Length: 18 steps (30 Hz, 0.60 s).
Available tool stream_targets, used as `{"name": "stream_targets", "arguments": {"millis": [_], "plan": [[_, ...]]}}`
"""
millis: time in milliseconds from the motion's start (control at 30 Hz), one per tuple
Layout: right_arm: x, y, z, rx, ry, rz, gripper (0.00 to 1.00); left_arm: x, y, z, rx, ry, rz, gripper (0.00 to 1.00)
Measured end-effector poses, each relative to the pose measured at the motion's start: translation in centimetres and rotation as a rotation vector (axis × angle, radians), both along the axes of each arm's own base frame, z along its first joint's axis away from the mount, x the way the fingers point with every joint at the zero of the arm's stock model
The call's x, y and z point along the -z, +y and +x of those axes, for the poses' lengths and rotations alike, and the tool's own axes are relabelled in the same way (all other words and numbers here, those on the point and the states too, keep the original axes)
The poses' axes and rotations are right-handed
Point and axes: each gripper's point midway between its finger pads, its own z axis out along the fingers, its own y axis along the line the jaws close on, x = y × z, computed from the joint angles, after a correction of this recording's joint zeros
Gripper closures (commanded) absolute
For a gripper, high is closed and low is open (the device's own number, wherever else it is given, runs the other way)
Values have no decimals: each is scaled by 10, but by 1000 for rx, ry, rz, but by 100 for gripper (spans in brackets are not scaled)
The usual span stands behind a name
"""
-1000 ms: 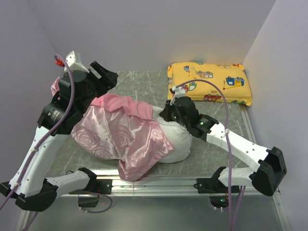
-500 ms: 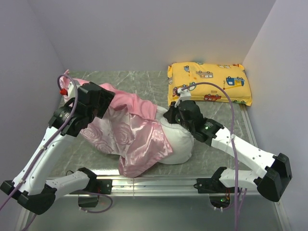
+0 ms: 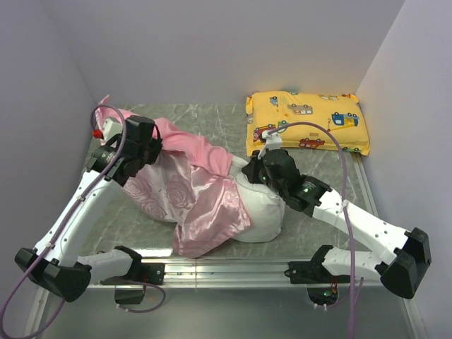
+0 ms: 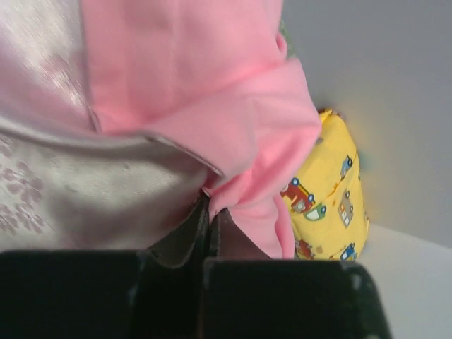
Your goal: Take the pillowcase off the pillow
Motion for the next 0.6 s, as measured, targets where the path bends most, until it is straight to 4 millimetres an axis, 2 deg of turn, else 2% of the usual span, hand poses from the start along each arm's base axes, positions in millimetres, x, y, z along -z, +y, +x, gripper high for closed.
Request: {"name": "stream_targets", "arguments": {"millis": [133,267,400,467,600], "plan": [[-5,-3,-3,1,-7,5,100,1,29,15,-61,-11,-6,100],[-9,-4,-5,-1,-13,12,100,0,84,25,-186,-12,10,100],[-15,-8,-4,-1,-13,35,100,3,144,23,-326,6,25,100],[-19,-11,-4,-8,-8,63,100,5,165,20,-368,18,19,100],[-28,-17,-2,-29,6,121,100,16,187,18,-392,61,-24,100]]}}
